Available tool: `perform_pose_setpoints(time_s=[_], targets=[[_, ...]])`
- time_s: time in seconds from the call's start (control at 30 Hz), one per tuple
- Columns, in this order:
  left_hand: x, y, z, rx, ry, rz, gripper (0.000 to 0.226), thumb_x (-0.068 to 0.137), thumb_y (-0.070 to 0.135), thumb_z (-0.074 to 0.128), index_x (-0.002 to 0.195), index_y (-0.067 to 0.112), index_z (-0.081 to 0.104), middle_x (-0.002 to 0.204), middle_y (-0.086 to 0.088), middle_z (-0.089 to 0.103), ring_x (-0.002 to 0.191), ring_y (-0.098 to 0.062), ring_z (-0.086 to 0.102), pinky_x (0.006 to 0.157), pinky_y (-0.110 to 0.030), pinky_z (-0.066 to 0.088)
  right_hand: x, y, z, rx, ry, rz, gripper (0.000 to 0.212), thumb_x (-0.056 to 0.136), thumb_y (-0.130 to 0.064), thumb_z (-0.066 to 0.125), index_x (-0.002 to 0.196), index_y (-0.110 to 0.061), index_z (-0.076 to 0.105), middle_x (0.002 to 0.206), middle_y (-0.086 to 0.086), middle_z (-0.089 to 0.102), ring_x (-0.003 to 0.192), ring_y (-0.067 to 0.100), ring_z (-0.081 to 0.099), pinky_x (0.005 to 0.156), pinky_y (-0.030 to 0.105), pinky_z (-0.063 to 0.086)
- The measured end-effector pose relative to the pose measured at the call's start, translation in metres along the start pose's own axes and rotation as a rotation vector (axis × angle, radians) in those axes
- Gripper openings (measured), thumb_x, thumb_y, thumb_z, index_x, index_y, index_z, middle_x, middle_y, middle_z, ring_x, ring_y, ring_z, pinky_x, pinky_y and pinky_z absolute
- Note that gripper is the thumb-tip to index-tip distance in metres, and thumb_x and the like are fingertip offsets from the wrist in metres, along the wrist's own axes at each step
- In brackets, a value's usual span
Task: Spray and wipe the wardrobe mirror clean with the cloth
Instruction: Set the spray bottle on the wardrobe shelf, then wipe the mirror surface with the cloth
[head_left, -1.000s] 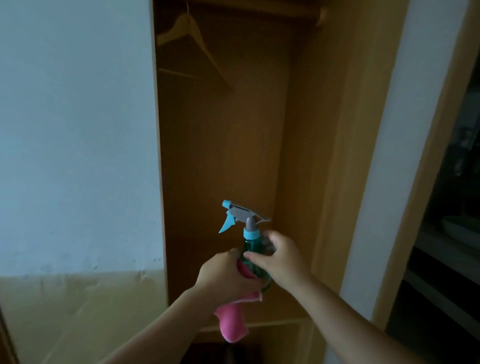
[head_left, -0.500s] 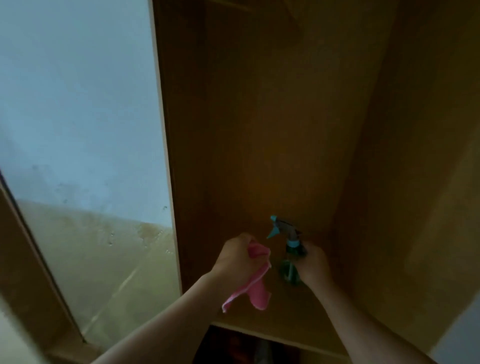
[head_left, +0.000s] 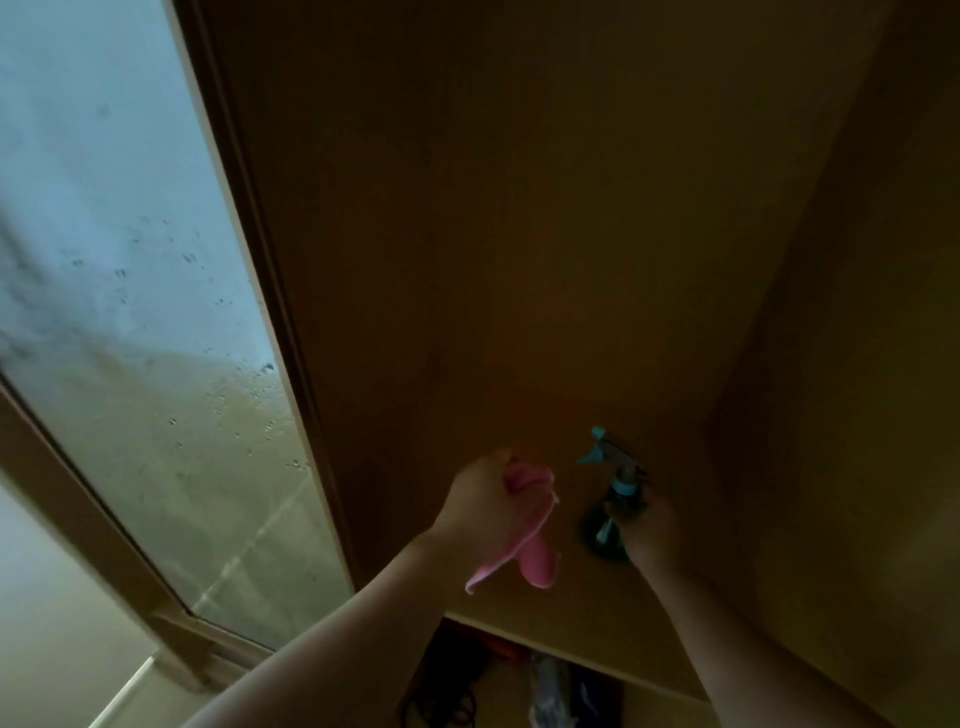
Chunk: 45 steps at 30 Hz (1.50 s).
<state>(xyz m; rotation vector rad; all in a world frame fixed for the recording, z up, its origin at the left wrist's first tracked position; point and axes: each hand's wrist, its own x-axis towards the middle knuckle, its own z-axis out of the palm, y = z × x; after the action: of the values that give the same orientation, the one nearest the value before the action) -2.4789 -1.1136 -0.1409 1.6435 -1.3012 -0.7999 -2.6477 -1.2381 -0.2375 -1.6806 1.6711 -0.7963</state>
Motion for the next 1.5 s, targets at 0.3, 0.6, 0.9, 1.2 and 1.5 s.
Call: perform_pose_setpoints(time_s=[0.3, 0.6, 0.9, 1.2, 1.5], targets=[[-0.004, 0.037, -0.015, 0.068, 0.034, 0.096, 0.018, 0.082, 0.037, 0.069, 0.081, 0.042, 0.052, 0.082, 0.013, 0.062, 0.069, 0.017, 0.058, 0.043, -0.002, 0.041, -0.058, -0.009, -0.035, 0.071, 0.043, 0.010, 0.009, 0.091, -0.020, 0.062, 0.099, -0.021, 0.059, 0.086, 0.000, 0.067, 0.070, 0.012, 0.065, 0.054, 0.029, 0.051], [-0.055, 0.134, -0.054, 0.174, 0.195, 0.387, 0.028, 0.071, 0.064, 0.063, 0.079, 0.038, 0.056, 0.074, 0.013, 0.063, 0.061, 0.003, 0.061, 0.045, -0.008, 0.043, -0.136, -0.146, -0.123, 0.708, -0.571, -0.645, 0.034, 0.094, -0.037, 0.055, 0.123, -0.020, 0.058, 0.104, 0.005, 0.067, 0.093, 0.022, 0.066, 0.077, 0.024, 0.052], [-0.140, 0.146, -0.144, 0.290, 0.375, 0.404, 0.027, 0.076, 0.057, 0.066, 0.080, 0.031, 0.058, 0.072, 0.009, 0.060, 0.061, -0.001, 0.057, 0.050, -0.018, 0.047, -0.217, -0.232, -0.108, 0.592, -0.466, -0.849, 0.021, 0.084, -0.037, 0.056, 0.102, -0.030, 0.064, 0.088, -0.012, 0.072, 0.079, 0.004, 0.069, 0.066, 0.012, 0.051], [-0.242, 0.104, -0.280, 0.095, 0.137, 0.372, 0.035, 0.074, 0.016, 0.080, 0.104, 0.022, 0.063, 0.090, -0.001, 0.070, 0.073, -0.014, 0.069, 0.063, -0.030, 0.059, -0.308, -0.314, -0.047, 0.655, -0.341, -0.757, 0.020, 0.097, -0.014, 0.053, 0.097, -0.007, 0.071, 0.090, 0.020, 0.070, 0.082, 0.022, 0.064, 0.076, 0.036, 0.055], [-0.300, 0.079, -0.398, 0.392, 0.047, 0.225, 0.029, 0.072, 0.011, 0.079, 0.097, 0.009, 0.066, 0.094, -0.015, 0.068, 0.081, -0.027, 0.066, 0.077, -0.046, 0.057, -0.385, -0.400, 0.004, 0.686, -0.263, -0.638, 0.025, 0.100, -0.028, 0.048, 0.085, -0.020, 0.066, 0.074, 0.006, 0.053, 0.070, 0.021, 0.054, 0.062, 0.042, 0.052]])
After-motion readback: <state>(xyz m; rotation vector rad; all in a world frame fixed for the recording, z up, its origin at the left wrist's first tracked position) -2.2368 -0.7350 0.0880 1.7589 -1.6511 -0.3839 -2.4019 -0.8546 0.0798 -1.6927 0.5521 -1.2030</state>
